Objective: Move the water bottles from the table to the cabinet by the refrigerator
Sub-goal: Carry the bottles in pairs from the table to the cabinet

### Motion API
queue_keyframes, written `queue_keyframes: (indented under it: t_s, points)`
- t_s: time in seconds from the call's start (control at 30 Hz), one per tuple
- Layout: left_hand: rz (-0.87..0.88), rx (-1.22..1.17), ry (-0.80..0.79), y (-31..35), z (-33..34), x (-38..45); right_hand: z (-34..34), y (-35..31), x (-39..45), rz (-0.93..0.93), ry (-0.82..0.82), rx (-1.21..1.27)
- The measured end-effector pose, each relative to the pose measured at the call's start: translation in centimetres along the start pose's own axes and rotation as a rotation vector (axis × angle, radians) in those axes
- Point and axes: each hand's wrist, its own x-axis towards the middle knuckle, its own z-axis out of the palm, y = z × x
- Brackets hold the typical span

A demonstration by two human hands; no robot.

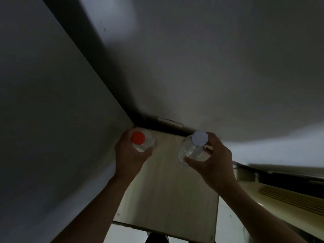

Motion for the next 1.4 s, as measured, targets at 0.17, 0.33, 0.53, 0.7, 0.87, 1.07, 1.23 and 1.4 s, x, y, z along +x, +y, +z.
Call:
queue_keyframes:
  t_s: [0.17,0.33,0.53,0.7,0.87,1.07,1.23,1.4]
  points:
    - [-0.027,0.030,-0.001,-0.6,0.9,-0.6,-0.5,0.1,0.5,0.011,-0.024,0.011]
    - [-0.026,0.021,-0.032,0.6,0.3,-0.8,0.0,-0.7,1.2,-0.014,-0.014,-0.013]
    - [-0.018,-0.039,-0.042,1.7,-1.5,-1.4,1.8,-0.6,2.0,-0.030,-0.031,-0.002]
    - [0.013,-0.006,-0.081,1.8,-1.9,-1.8,3.9,0.0,2.9,-0.033,-0.034,0.001]
    - [0.018,0.020,-0.121,1.3,-2.3,-1.5,5.1,1.1,3.6,-0.046,-0.045,-0.007]
    - [-0.039,0.032,-0.139,0.7,-2.0,-1.9,4.9,0.3,4.1,-0.073,-0.082,-0.016]
    - [-0.055,0.028,-0.140,0.8,-1.9,-1.8,4.0,0.1,4.1,-0.063,-0.106,-0.050]
    - [-0.034,0.065,-0.152,3.6,-3.6,-2.1,1.4,-1.8,3.9,-0.063,-0.173,-0.099]
